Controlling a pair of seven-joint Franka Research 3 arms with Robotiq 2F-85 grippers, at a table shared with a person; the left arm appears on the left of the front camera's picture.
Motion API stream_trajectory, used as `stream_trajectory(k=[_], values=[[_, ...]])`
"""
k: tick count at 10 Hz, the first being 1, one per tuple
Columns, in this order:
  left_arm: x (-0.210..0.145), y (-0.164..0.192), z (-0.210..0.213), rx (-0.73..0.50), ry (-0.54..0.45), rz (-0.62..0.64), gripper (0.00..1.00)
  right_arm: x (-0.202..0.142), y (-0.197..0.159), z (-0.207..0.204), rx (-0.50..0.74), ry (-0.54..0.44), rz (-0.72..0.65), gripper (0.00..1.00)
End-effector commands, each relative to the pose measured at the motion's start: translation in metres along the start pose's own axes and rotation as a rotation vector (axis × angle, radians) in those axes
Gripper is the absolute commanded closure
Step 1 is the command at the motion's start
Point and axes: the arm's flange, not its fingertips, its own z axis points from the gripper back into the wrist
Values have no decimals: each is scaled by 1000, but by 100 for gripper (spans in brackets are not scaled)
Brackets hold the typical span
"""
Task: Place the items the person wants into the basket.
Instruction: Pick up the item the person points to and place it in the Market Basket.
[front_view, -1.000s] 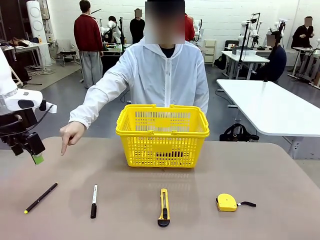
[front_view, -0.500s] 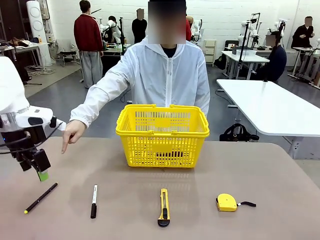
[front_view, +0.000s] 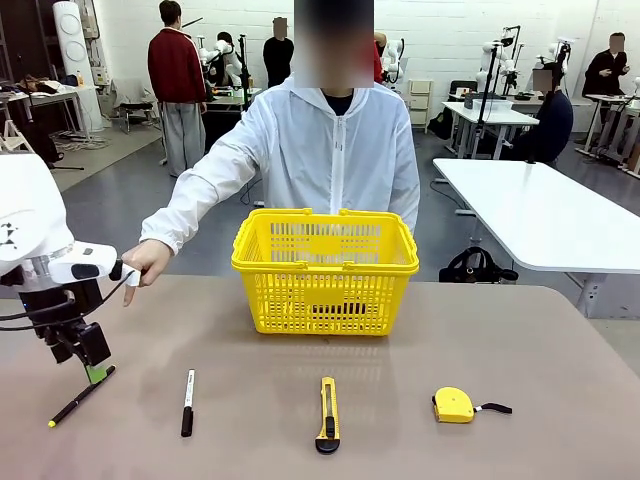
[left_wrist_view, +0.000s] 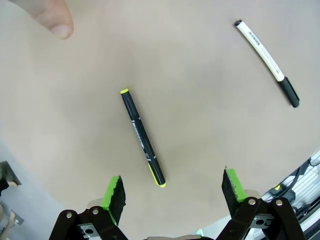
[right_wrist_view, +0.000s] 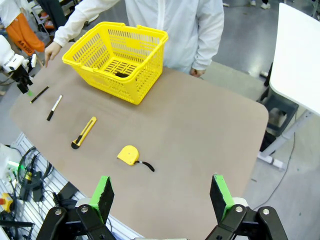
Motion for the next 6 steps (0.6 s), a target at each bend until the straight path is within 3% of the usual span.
stream_trajectory(k=[1, 6], values=[[1, 4, -19, -2, -31, 13, 0, 2, -2, 1, 8, 0, 2, 0], [0, 10, -48, 56, -36, 23, 0, 2, -2, 1, 8, 0, 2, 0]])
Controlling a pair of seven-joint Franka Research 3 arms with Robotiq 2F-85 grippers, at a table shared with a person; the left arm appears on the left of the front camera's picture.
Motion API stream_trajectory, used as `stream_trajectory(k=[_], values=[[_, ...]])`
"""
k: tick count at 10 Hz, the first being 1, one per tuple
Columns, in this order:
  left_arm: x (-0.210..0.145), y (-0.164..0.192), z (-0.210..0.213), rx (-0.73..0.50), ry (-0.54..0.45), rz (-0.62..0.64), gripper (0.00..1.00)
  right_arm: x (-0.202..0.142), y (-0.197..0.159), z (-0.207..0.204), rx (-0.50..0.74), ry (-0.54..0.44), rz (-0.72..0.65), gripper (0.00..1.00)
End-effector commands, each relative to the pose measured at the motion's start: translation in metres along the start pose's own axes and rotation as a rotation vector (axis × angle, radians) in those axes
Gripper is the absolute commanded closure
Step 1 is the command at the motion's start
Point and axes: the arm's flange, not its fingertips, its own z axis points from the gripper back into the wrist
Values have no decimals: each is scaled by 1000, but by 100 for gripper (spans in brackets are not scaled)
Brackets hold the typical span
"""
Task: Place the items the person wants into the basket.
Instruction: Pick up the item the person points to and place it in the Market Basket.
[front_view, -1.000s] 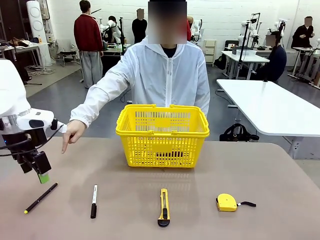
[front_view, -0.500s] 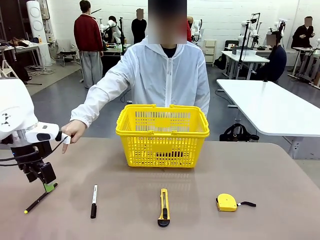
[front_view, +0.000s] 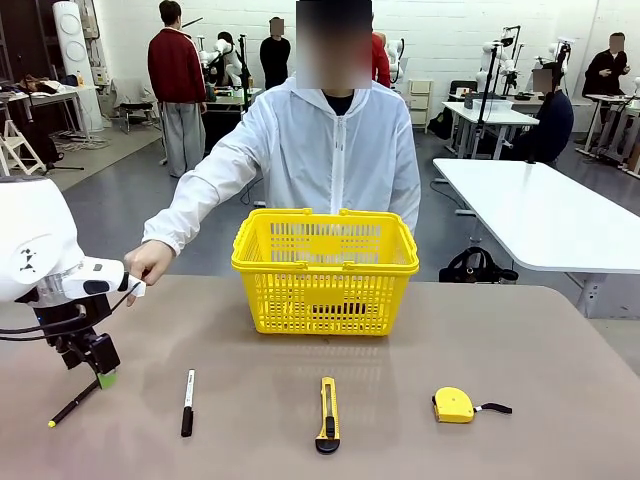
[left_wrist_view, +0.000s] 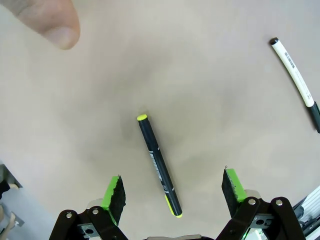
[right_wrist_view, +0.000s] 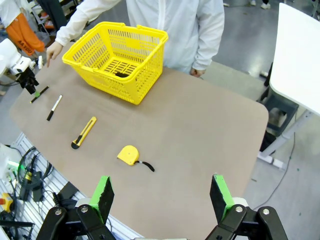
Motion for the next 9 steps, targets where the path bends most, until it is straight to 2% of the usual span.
stream_trajectory(k=[1, 6, 7, 8, 9], values=[[-12, -4, -14, 29, -6, 7, 0, 2, -2, 1, 8, 0, 2, 0], [-12, -7, -30, 44, 22, 16, 0, 2, -2, 1, 8, 0, 2, 0], [-12, -6, -29, 48, 23, 16, 4, 2, -2, 1, 8, 0, 2, 0], [-11, -5, -29, 63, 12, -8, 34, 2, -2, 1, 8, 0, 2, 0], [-13, -6, -28, 69, 11, -7, 57, 2, -2, 1, 8, 0, 2, 0]])
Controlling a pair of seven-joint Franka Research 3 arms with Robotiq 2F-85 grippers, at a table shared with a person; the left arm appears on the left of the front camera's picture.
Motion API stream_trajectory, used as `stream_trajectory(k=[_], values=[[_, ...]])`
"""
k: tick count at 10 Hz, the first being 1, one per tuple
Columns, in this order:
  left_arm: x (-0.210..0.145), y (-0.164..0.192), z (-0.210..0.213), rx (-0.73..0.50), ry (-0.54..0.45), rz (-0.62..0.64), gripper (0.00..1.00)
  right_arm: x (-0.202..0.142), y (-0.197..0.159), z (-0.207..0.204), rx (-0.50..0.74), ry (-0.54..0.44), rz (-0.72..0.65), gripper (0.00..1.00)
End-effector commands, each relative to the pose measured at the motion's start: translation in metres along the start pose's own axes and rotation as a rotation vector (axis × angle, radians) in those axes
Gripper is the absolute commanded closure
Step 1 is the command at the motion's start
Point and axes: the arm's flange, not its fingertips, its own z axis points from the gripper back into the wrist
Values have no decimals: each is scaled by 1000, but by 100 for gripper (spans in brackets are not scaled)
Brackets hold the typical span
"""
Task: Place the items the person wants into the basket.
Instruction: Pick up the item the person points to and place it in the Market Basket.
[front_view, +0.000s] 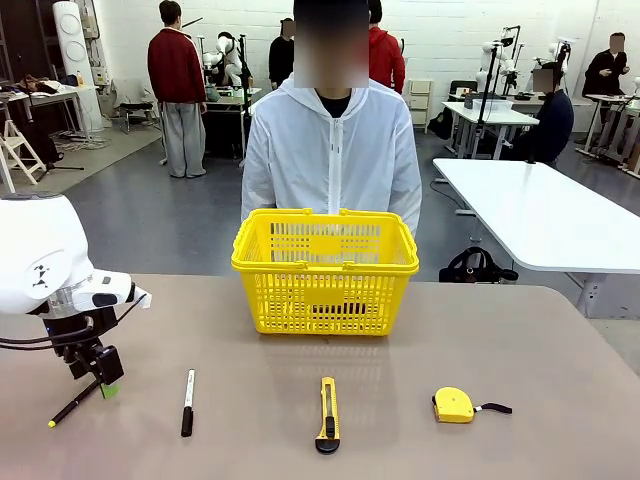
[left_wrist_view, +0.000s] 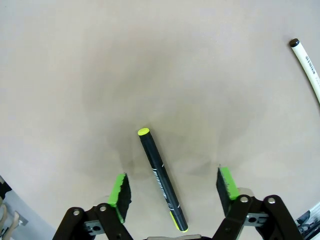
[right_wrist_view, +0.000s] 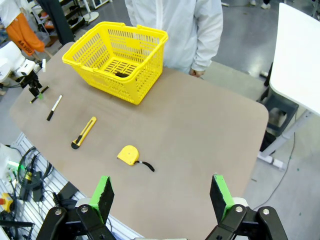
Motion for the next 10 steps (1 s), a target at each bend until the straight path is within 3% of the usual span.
stream_trajectory(k=[1, 2, 4, 5, 6, 10], values=[[-19, -8, -6, 51, -8, 13, 91, 2, -2, 1, 8, 0, 2, 0], [-19, -7, -5, 53, -8, 15, 100, 2, -2, 1, 8, 0, 2, 0], [-19, -7, -5, 53, -6, 14, 100, 2, -2, 1, 8, 0, 2, 0], [-20, -7, -5, 52, -5, 15, 90, 2, -2, 1, 8, 0, 2, 0], [-19, -6, -4, 49, -2, 10, 99, 2, -2, 1, 8, 0, 2, 0], [-20, -6, -5, 24, 10, 3, 100, 2, -2, 1, 8, 0, 2, 0]])
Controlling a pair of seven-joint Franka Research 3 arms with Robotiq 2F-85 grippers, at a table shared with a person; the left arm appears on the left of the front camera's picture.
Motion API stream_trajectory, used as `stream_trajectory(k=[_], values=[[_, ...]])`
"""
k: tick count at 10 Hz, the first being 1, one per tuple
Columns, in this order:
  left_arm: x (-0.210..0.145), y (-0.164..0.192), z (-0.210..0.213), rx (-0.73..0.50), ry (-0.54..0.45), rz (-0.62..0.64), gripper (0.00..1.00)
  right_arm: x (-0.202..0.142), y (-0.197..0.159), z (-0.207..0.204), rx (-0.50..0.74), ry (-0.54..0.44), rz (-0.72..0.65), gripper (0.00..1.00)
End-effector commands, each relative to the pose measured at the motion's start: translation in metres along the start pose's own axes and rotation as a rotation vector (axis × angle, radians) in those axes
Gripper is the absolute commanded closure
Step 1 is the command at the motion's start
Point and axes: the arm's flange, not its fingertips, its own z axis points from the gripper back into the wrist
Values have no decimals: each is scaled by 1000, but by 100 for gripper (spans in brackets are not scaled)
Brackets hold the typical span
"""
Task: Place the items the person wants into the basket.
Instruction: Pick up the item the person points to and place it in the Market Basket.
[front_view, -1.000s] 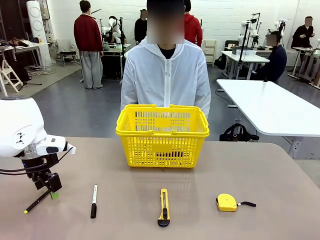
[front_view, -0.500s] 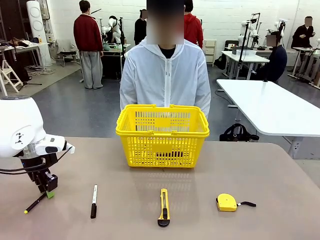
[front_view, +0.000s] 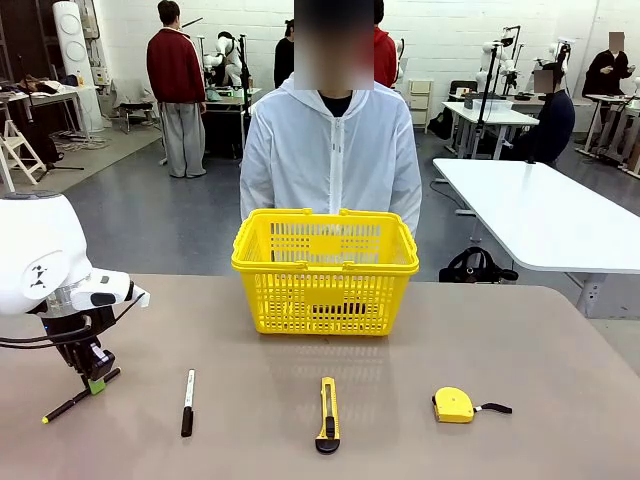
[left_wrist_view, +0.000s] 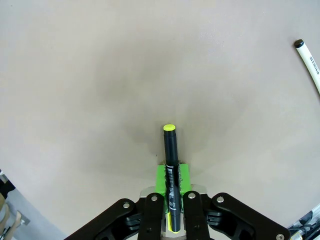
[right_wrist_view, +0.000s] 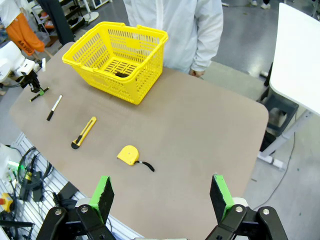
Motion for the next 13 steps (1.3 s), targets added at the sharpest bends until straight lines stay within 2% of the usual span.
stream_trajectory(k=[1, 4, 5, 6, 8, 10, 13], values=[[-21, -11, -7, 3, 15, 8, 100, 2, -2, 1, 8, 0, 2, 0], [-21, -10, -4, 1, 24, -1, 100, 2, -2, 1, 8, 0, 2, 0], [-24, -14, 18, -6, 21, 11, 100, 2, -2, 1, 8, 0, 2, 0], [-27, -20, 64, -6, 2, -5, 100, 2, -2, 1, 8, 0, 2, 0], [-34, -36, 162, 40, 28, -56, 100, 2, -2, 1, 8, 0, 2, 0], [-35, -53, 249, 76, -11, -99, 100, 2, -2, 1, 8, 0, 2, 0], [-35, -67, 330, 89, -67, -103, 100, 2, -2, 1, 8, 0, 2, 0]])
